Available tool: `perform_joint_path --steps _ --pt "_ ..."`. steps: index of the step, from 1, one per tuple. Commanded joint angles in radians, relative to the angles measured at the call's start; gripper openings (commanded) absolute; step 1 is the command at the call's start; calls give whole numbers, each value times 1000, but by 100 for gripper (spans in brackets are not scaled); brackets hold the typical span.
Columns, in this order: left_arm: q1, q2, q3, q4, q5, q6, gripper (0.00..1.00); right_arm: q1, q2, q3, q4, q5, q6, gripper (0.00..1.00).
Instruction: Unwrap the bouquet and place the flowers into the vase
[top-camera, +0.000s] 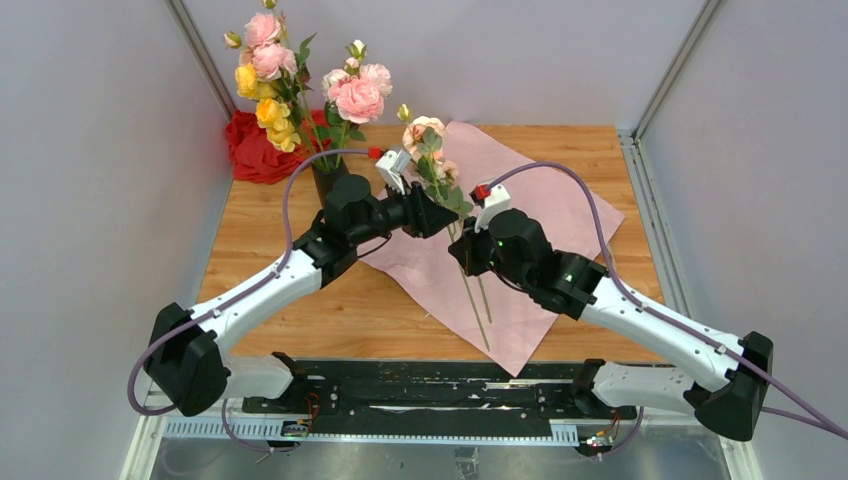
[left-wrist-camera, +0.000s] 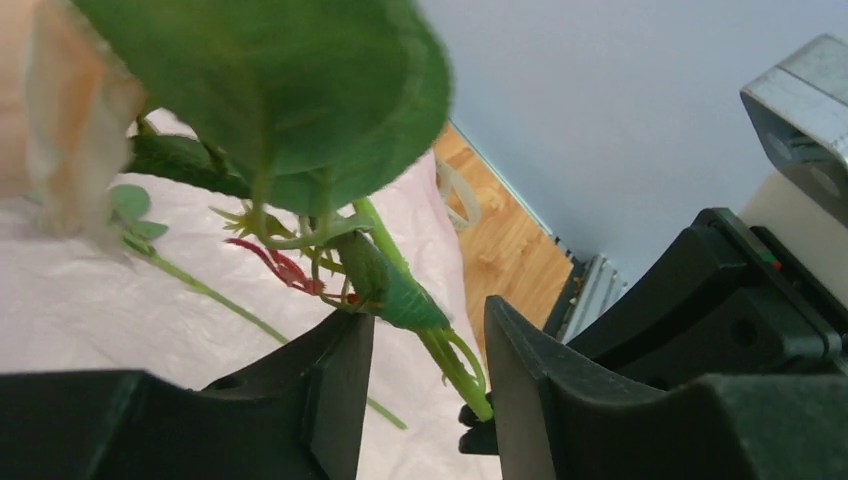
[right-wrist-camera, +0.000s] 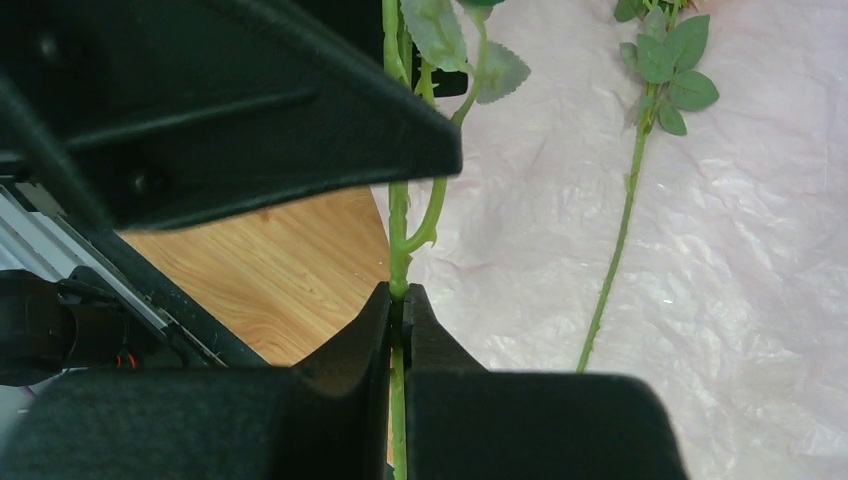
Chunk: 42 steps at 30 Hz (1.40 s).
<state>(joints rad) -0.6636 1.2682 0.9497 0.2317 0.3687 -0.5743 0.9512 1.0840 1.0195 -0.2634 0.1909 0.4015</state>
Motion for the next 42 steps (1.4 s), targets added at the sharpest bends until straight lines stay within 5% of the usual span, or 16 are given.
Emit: perform_joint_path --steps 1,6,11,14,17,21,25,35,42 --pt "-5 12 6 31 -17 -5 36 28 -4 34 -10 31 -11 0" --pt "-7 5 -2 31 -38 -10 0 32 -9 36 -10 38 -16 0" --pt "-7 -14 -2 31 -41 -8 0 34 -8 33 -9 53 -16 4" --pt "-7 -46 3 30 -39 8 0 34 -30 35 -38 140 -19 33" --pt "-7 -97 67 -80 -83 97 0 34 -96 12 -41 232 -46 45" --pt "-7 -160 205 -223 -191 241 0 13 -179 -39 -29 309 -83 48" --pt "-6 -243 270 -327 -483 350 0 -42 -194 -84 -23 287 -68 49" --pt "-4 -365 224 -83 -978 735 0 -125 -59 -156 58 204 -50 47" --pt "71 -357 202 110 -977 858 0 -157 -43 -192 95 152 -43 47"
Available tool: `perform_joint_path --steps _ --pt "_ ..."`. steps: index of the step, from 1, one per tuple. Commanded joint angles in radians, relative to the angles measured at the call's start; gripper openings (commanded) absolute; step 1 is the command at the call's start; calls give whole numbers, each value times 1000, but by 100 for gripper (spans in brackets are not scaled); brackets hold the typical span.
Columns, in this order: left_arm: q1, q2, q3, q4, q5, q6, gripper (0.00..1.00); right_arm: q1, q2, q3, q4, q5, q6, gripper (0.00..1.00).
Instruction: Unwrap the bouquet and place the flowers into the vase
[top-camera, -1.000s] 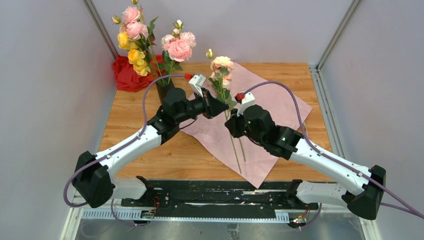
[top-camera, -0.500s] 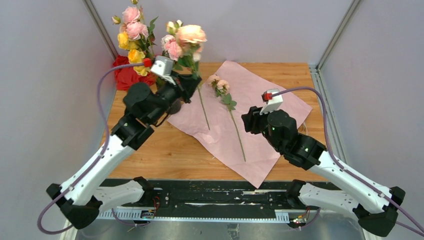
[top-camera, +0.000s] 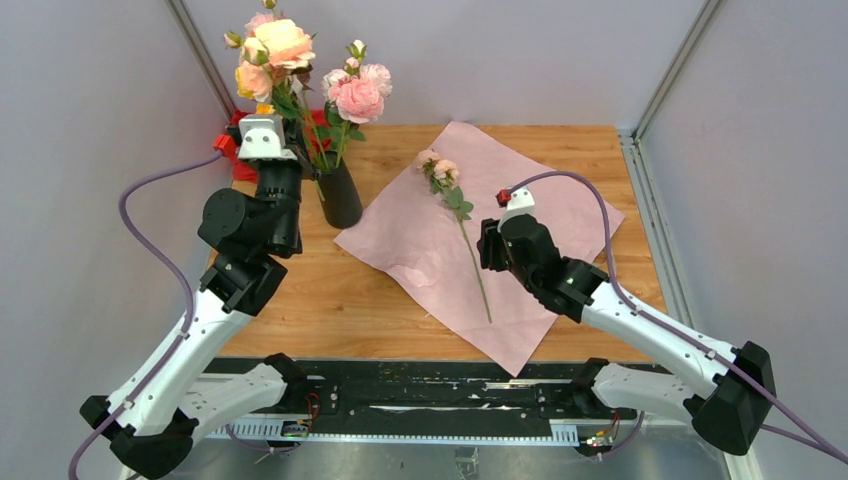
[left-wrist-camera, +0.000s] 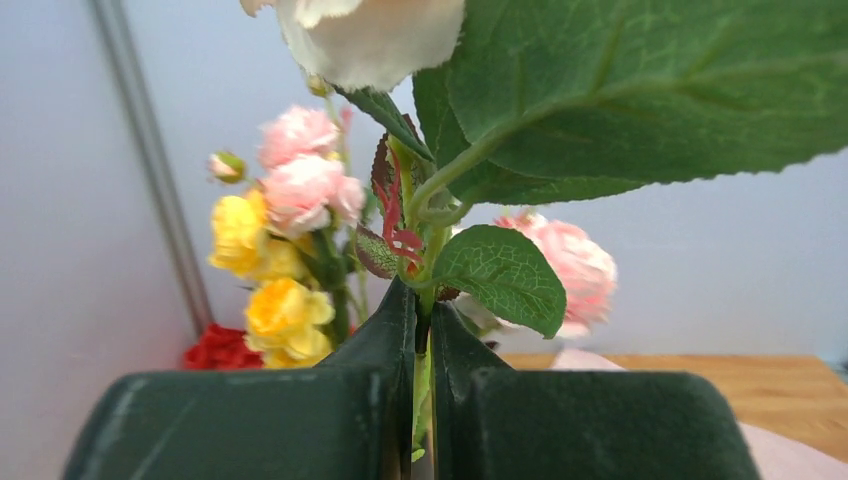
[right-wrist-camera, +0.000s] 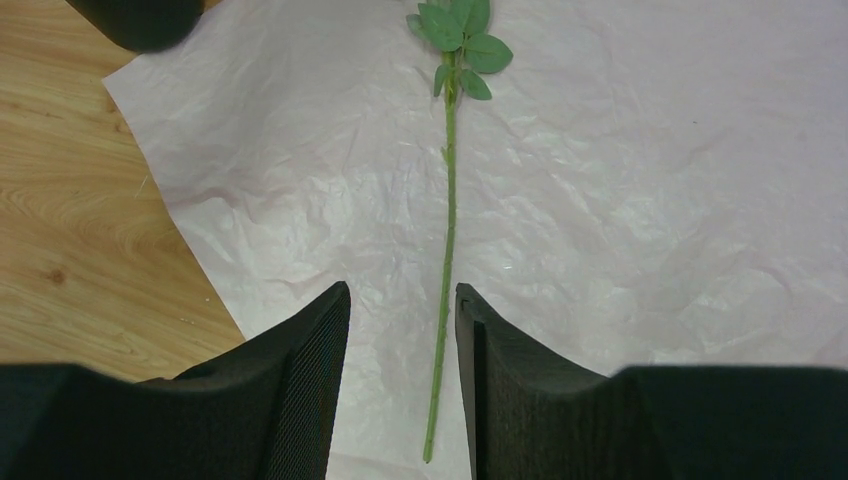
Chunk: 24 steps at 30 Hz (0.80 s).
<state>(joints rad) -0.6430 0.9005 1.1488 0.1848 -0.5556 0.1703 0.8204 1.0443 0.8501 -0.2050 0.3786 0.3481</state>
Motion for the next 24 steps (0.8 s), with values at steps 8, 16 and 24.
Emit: perform_joint_path --steps 8,16,24 --pt "197 128 51 258 56 56 0 -58 -32 -34 24 -52 -5 46" --pt "274 239 117 263 137 -7 0 -106 -52 -58 19 -91 -10 46" --pt "297 294 143 275 165 -34 0 -130 -30 -66 33 -113 -11 46"
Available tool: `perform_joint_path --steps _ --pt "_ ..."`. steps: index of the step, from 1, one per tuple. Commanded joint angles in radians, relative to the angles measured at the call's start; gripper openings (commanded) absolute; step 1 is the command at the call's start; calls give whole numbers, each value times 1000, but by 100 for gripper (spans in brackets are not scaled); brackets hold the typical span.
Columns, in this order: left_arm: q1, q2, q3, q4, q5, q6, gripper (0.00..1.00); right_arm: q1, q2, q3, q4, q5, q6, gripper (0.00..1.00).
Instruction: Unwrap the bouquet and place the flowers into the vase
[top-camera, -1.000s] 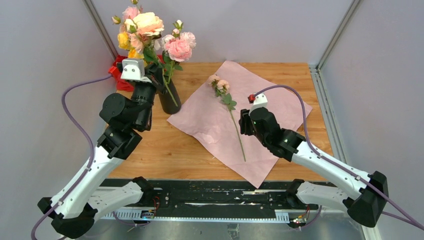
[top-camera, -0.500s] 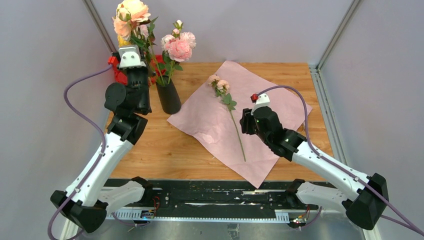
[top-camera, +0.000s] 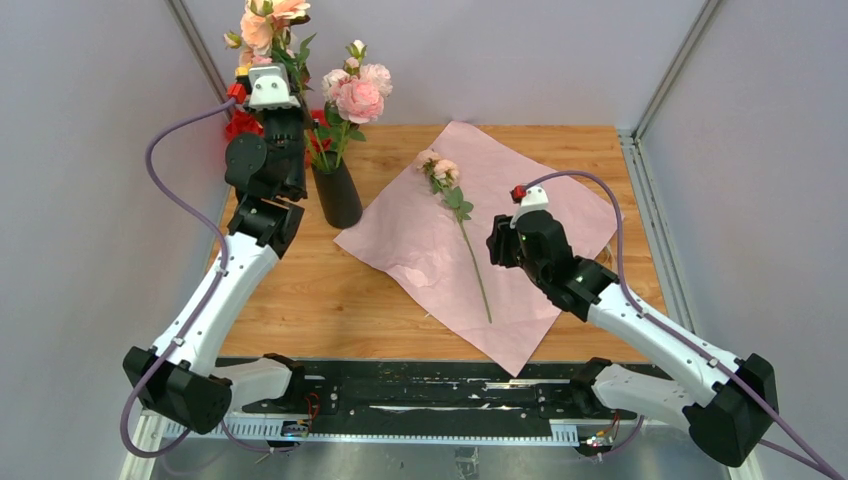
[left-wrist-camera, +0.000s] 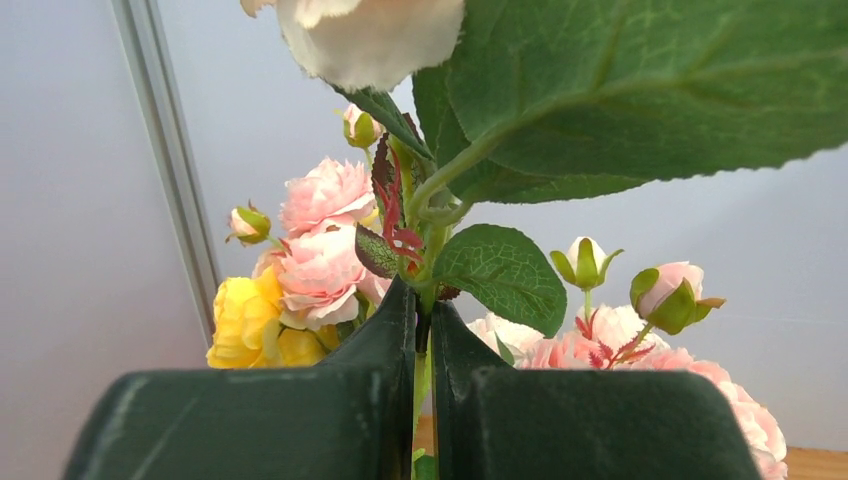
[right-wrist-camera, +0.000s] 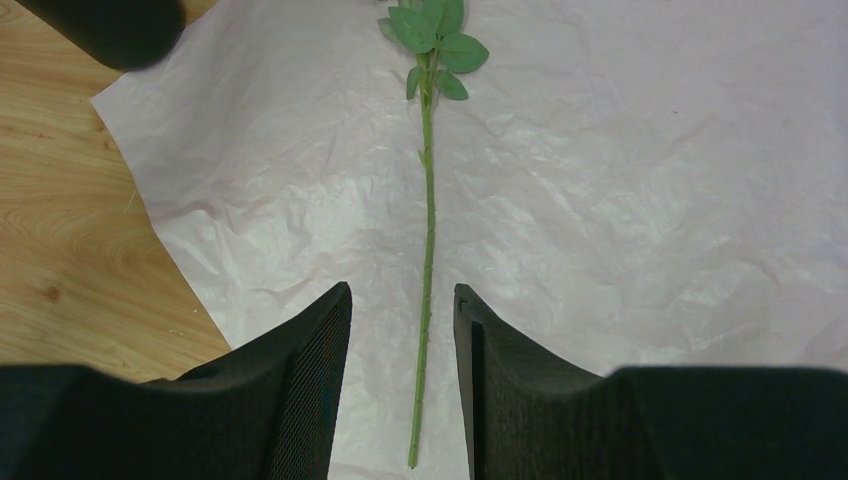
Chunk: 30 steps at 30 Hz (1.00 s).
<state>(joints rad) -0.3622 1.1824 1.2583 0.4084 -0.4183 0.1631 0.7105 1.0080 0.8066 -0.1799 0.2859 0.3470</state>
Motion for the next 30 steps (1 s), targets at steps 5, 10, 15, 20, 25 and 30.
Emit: perform_joint_path --steps 5,10,15,20,25,30 --pt "24 34 19 60 28 -39 0 -26 21 -30 16 -29 -9 45" --pt "54 51 -34 74 24 -100 0 -30 27 -35 21 -36 -8 45" --pt "73 55 -114 87 8 -144 0 -34 35 -43 24 -40 -2 45" --pt "87 72 -165 78 -26 -158 0 -34 41 -53 34 -59 8 45" --pt "91 88 -175 37 -37 -212 42 -34 55 -59 48 -75 15 45" --pt "91 83 -175 8 -42 -212 90 -33 73 -61 57 -89 19 45"
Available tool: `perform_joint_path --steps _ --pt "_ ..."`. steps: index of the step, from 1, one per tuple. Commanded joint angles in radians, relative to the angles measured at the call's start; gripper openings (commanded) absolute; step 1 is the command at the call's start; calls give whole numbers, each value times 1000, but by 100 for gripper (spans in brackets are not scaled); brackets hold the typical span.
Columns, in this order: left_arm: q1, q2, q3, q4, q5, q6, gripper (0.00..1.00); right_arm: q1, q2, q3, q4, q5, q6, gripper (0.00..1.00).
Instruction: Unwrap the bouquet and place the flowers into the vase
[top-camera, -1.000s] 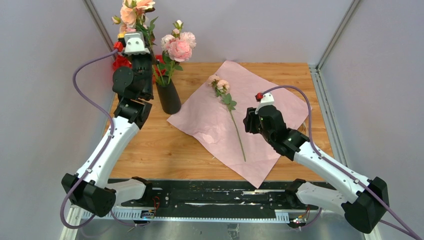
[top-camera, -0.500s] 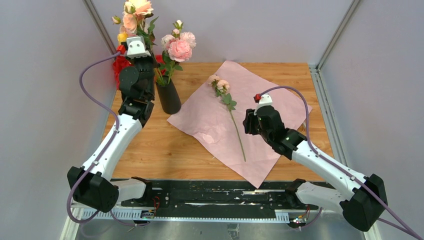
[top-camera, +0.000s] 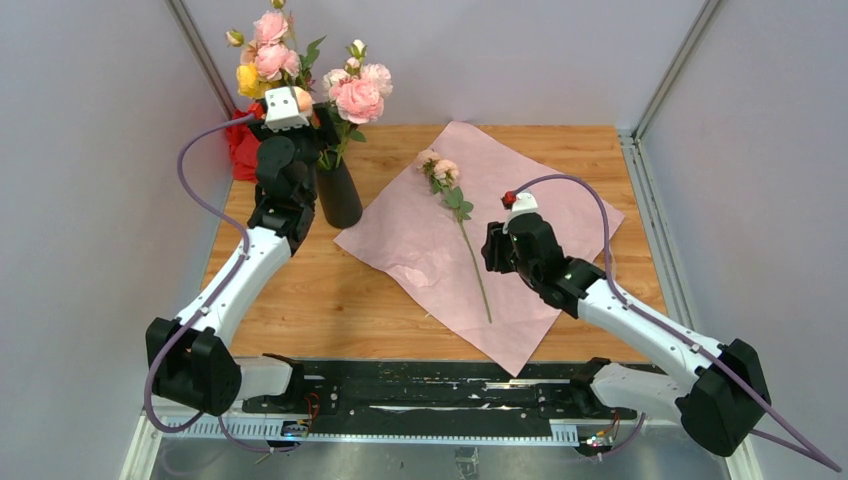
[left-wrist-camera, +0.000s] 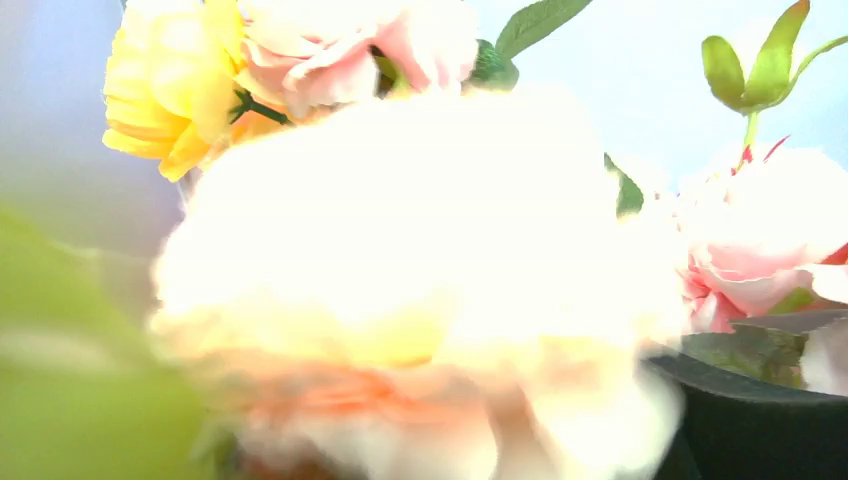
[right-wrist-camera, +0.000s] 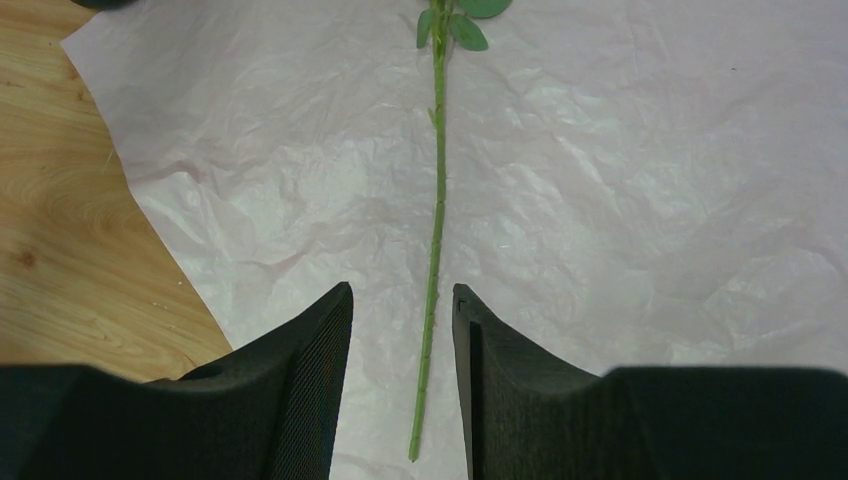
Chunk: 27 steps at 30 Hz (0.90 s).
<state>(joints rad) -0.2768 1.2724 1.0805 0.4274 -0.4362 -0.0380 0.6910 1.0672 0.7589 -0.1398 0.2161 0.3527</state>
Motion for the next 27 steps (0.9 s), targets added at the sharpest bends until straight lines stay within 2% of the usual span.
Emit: perform_joint_path --steps 1,4,12,22,27 --pt "5 -9 4 -19 -33 -10 94 -14 15 -13 19 -22 13 45" --pt "5 -17 1 -34 -51 -11 99 -15 20 -13 25 -26 15 45" --pt "5 -109 -40 -74 -20 -40 100 -15 58 -12 49 -32 9 45" --pt "5 -220 73 -378 -59 -92 100 -20 281 73 60 5 16 45" --pt "5 -270 15 -398 -83 -145 100 -21 414 145 21 25 11 45"
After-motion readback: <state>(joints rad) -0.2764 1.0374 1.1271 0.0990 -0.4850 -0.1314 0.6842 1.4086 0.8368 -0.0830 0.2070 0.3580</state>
